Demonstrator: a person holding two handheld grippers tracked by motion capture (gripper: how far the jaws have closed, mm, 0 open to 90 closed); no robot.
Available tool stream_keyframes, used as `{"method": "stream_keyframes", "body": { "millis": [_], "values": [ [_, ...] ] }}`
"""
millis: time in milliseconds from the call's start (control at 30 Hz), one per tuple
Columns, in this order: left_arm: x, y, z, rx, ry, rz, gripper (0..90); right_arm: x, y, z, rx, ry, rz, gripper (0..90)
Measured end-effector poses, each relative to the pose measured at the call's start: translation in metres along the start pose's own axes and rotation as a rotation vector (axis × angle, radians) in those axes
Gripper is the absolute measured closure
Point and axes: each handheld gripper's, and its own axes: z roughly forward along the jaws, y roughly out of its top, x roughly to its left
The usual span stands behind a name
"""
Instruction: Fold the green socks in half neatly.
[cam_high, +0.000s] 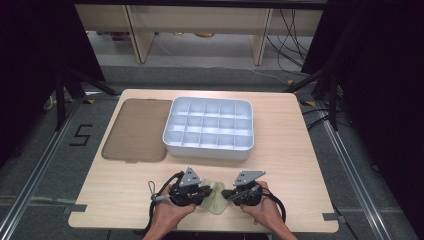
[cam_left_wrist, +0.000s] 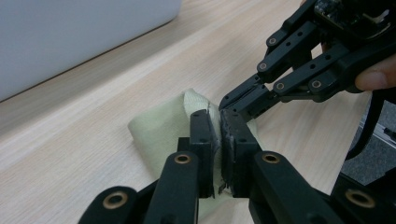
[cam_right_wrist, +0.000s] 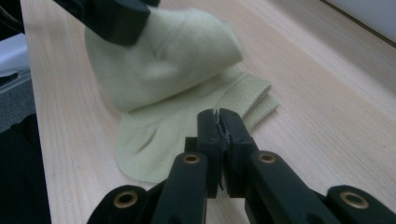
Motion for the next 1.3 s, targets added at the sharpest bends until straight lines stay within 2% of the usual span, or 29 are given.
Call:
{"method": "stream_keyframes", "body": {
  "millis": [67,200,233,267,300,333,400,433,467,567,633,667,700,733,800,833,900,933,967,1000,1033,1133,1167,1300],
  "values": [
    [-0.001,0.000,0.003,0.006,0.006,-0.002,83.4,-0.001,0.000,-0.001,0.001,0.009,0.002,86.3],
    [-0.003,-0.003,0.011,0.017,0.006,-0.012,83.4,-0.007,0.002,-0.010,-0.036,-0.024,0.010,85.6],
    [-0.002,-0.003,0.012,0.033,0.006,0.018,83.4,-0.009,0.003,-0.014,-0.057,-0.026,0.018,85.8],
    [-0.003,-0.004,0.014,0.033,0.011,-0.003,83.4,-0.013,0.002,-0.020,-0.062,-0.037,0.036,86.0],
    [-0.003,-0.004,0.014,0.033,0.011,-0.003,83.4,-0.013,0.002,-0.020,-0.062,-0.037,0.036,86.0],
    [-0.003,-0.004,0.016,0.041,0.008,0.015,83.3,-0.015,0.000,-0.022,-0.059,-0.045,0.045,86.0],
    [-0.005,-0.004,0.018,0.043,0.018,0.007,83.1,-0.017,-0.001,-0.023,-0.064,-0.041,0.041,86.0],
    [-0.004,-0.004,0.018,0.049,0.016,0.017,83.0,-0.018,-0.001,-0.023,-0.068,-0.036,0.038,86.0],
    [-0.005,-0.004,0.020,0.044,0.011,0.006,82.9,-0.017,0.000,-0.023,-0.065,-0.042,0.039,86.0],
    [-0.007,-0.003,0.022,0.045,0.013,0.013,81.2,-0.017,0.000,-0.022,-0.061,-0.036,0.031,85.9],
    [-0.007,-0.003,0.022,0.042,0.005,0.005,77.8,-0.017,0.000,-0.022,-0.063,-0.037,0.032,85.9],
    [-0.008,-0.003,0.022,0.026,-0.020,-0.013,74.6,-0.017,0.000,-0.022,-0.067,-0.043,0.034,85.8],
    [-0.008,-0.003,0.022,0.026,-0.020,-0.013,73.6,-0.018,0.000,-0.023,-0.070,-0.050,0.036,85.8],
    [-0.010,-0.001,0.021,0.013,-0.043,-0.026,72.4,-0.019,0.001,-0.024,-0.075,-0.034,0.030,85.7],
    [-0.010,0.003,0.017,-0.001,-0.056,-0.018,70.1,-0.021,0.001,-0.026,-0.088,-0.054,0.030,85.6],
    [-0.011,0.005,0.015,-0.022,-0.060,-0.031,69.9,-0.021,0.001,-0.028,-0.080,-0.052,0.052,85.6],
    [-0.011,0.007,0.012,-0.038,-0.073,-0.033,70.5,-0.021,0.001,-0.028,-0.080,-0.053,0.058,85.6],
    [-0.009,0.011,0.006,-0.057,-0.081,-0.035,71.6,-0.023,0.000,-0.029,-0.093,-0.050,0.048,85.6],
    [-0.009,0.013,0.002,-0.065,-0.078,-0.031,74.5,-0.022,0.000,-0.030,-0.090,-0.051,0.068,85.6],
    [-0.007,0.014,-0.002,-0.069,-0.073,-0.021,76.7,-0.024,0.001,-0.030,-0.096,-0.052,0.041,85.6],
    [-0.006,0.014,-0.005,-0.074,-0.065,-0.015,79.5,-0.024,0.001,-0.032,-0.101,-0.064,0.043,85.7],
    [-0.002,0.014,-0.009,-0.070,-0.048,-0.001,84.0,-0.022,0.003,-0.035,-0.106,-0.062,0.036,85.9],
    [0.004,0.009,-0.011,-0.059,-0.029,-0.004,84.7,-0.022,0.003,-0.035,-0.108,-0.063,0.031,85.9],
    [0.011,0.000,-0.009,-0.032,-0.018,-0.013,85.4,-0.017,0.005,-0.036,-0.108,-0.048,0.025,85.9]
  ]
}}
